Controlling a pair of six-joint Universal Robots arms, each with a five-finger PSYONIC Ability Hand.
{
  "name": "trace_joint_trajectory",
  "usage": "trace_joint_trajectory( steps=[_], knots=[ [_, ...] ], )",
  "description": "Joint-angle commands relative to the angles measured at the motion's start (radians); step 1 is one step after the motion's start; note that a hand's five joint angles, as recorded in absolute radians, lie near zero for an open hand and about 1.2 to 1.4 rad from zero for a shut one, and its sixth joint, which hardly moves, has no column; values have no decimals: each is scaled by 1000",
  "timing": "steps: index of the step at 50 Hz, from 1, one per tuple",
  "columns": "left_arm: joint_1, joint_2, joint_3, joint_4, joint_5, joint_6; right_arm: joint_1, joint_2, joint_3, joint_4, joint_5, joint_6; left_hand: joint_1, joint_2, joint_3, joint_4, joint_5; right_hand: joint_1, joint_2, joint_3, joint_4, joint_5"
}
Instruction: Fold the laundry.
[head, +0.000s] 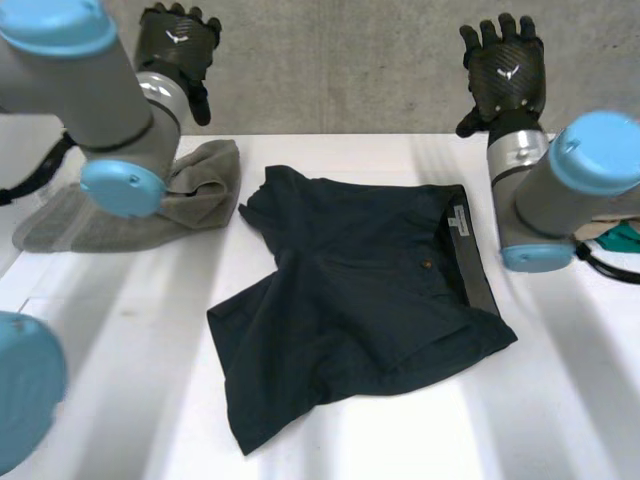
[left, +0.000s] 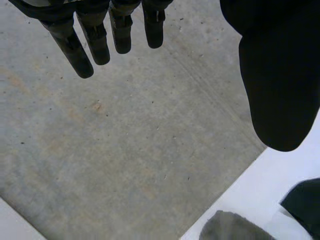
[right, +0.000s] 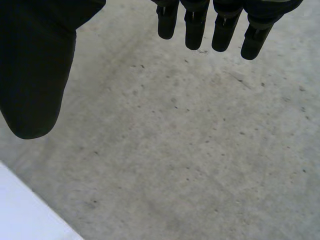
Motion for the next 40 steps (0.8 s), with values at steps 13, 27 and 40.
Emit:
trace_joint_trajectory(
  steps=[13, 27, 40],
  knots=[
    [-93, 573, -874, -257, 52, -92, -171, -356, 249, 914, -471, -307, -17, -24, -30, -22, -43, -41, -26, -30, -28, -40],
    [-234, 627, -1307, -164, 92, -184, -265, -330, 638, 726, -585, -550, 124, 117, 111, 119, 98, 249, 264, 261, 262, 251],
    [-317, 518, -1307, 23, -25, -160, -265, -273, 724, 461, -590, -456, 517, 510, 504, 513, 491, 1180, 1195, 1192, 1193, 1182]
  ],
)
